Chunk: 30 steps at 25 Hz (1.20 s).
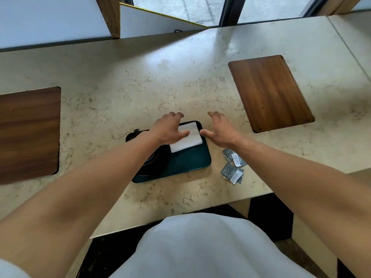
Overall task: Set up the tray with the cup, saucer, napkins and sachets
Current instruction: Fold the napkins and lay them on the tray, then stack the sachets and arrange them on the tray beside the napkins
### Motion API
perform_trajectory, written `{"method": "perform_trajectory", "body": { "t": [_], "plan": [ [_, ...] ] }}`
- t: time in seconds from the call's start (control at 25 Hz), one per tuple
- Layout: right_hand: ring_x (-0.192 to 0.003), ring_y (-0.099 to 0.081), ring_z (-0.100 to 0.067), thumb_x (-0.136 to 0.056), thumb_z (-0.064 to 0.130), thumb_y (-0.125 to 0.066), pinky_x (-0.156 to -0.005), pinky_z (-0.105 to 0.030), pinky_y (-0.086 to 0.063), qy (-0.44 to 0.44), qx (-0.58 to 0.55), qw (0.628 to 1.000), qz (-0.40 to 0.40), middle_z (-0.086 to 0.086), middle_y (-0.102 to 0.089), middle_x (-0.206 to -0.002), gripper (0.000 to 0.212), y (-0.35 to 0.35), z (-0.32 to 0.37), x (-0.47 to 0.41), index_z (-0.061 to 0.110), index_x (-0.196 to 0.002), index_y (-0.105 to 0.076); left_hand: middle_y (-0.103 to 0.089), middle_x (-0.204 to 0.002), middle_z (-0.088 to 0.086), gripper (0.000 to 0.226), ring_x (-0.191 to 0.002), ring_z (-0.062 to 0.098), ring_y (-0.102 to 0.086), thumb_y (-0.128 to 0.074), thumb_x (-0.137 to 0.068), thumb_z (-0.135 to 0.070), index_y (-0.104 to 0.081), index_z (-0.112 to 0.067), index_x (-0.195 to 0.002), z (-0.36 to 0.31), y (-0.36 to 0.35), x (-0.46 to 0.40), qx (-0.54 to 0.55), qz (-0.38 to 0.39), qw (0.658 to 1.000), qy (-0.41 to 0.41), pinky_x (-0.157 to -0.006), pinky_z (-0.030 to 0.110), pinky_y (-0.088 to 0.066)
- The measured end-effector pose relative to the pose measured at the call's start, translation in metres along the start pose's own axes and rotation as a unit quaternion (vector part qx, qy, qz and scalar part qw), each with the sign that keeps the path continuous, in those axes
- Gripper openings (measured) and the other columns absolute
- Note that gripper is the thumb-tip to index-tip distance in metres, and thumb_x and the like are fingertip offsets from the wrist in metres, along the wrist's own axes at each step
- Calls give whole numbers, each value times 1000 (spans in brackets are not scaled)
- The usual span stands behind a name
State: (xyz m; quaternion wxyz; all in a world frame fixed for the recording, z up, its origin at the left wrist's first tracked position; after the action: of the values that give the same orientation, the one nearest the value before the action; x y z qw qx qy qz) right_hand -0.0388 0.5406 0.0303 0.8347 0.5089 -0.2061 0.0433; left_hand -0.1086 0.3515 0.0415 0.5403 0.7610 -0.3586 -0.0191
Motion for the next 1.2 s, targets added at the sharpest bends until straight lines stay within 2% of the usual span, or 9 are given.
{"method": "perform_trajectory", "body": {
  "t": [0.24, 0.52, 0.84, 1.2],
  "plan": [
    [-147, -29, -32, -95, 49, -61, -120, -49, -29, -54, -37, 997, -34, -14, -34, -158, 76, -3, -37, 46, 14, -155, -32, -48, -146, 13, 65, -133, 32, -45, -60, -95, -45, -40, -14, -148, -48, -29, 2, -9, 26, 997, -79, -108, 44, -42],
    [-135, -38, -33, -94, 28, -64, -110, -43, -38, -95, -3, 995, -42, -16, -44, -145, 60, -12, -110, 71, 13, -148, -44, -53, -143, 12, 53, -130, 28, -49, -59, -97, -33, -47, -10, -142, -101, -68, 18, 16, 14, 995, -94, -107, 36, -41],
    [-122, -47, -27, -90, 29, -71, -103, -38, -46, -22, 2, 1000, 6, -11, -46, -131, 54, -29, -144, 74, 17, -139, -51, -56, -139, 8, 46, -125, 22, -54, -57, -96, -24, -52, -10, -139, -131, -112, 42, 64, -16, 998, 21, -103, 31, -43],
    [-114, -46, -23, -86, 24, -76, -94, -34, -46, -9, 0, 1000, -9, -6, -50, -118, 30, -23, -154, 69, 18, -111, -60, -62, -130, 4, 38, -117, 18, -58, -59, -95, -21, -58, -12, -132, -137, -119, 47, 100, -77, 990, 62, -101, 32, -47]
  ]
}}
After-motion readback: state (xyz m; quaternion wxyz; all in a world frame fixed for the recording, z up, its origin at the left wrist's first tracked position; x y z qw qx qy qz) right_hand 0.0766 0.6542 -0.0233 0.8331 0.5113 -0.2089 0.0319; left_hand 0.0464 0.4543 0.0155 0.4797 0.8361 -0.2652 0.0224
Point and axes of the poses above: each hand's wrist, its own x-axis away from the middle knuckle, its own y-axis out of the back of the hand, z = x × y, the point moved 4 cm from there along -x, towards the middle knuckle
